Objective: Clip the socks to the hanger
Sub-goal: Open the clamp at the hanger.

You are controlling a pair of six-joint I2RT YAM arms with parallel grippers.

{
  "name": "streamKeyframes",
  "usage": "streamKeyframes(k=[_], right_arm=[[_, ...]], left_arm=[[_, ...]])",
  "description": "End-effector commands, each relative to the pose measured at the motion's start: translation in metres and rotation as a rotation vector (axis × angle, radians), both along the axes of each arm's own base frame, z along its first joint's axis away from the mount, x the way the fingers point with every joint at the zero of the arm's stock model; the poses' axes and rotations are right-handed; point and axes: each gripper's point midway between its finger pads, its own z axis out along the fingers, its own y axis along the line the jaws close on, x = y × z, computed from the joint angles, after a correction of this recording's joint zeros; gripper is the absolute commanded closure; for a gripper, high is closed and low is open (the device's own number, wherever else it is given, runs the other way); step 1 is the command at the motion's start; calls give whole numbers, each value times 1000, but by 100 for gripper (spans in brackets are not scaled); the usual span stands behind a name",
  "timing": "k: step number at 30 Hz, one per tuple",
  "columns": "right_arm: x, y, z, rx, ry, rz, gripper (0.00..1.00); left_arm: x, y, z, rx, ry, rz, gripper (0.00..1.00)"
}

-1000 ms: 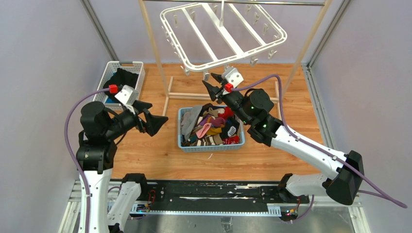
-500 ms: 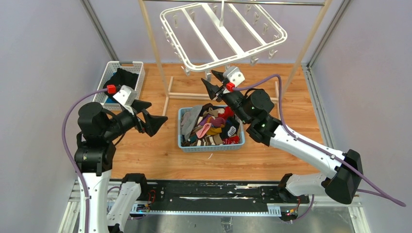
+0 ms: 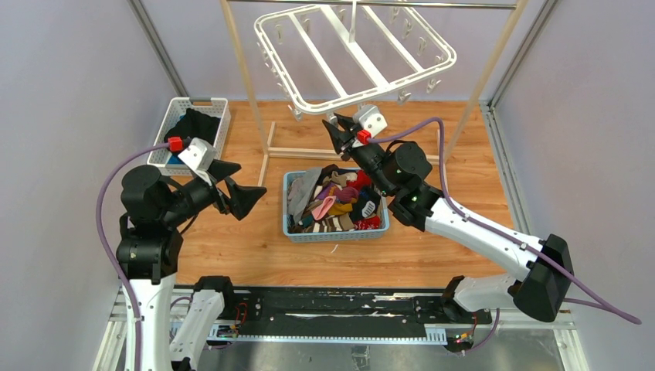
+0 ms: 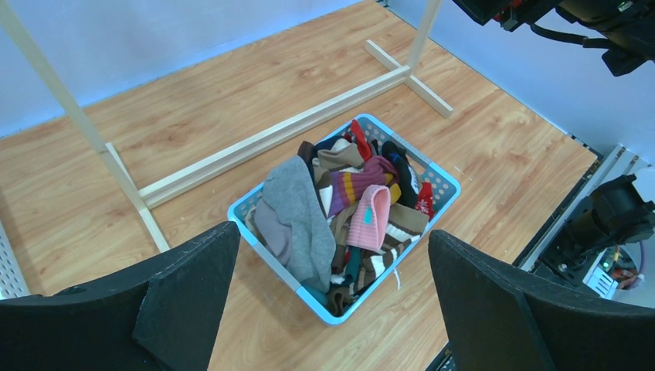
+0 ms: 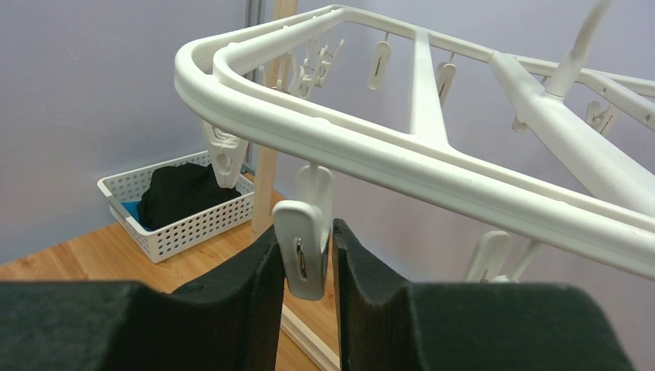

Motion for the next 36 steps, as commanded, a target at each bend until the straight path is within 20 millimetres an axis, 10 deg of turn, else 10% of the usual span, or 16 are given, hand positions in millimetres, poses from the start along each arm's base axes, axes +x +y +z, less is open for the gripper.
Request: streamKeyframes(k=[1, 13, 25, 36], right_arm=[[3, -6, 4, 37, -1, -17, 78], [-16, 8, 0, 49, 52, 111, 98], [-37, 36, 5, 67, 75, 241, 100], [-48, 61, 5, 77, 87, 298, 100]], left_arm=[[-11, -4, 12, -4, -28, -31, 3], [-9, -12, 44, -136, -27, -36, 8], [-5, -32, 102, -401, 11, -160, 19], [1, -45, 112, -454, 43, -229, 14]])
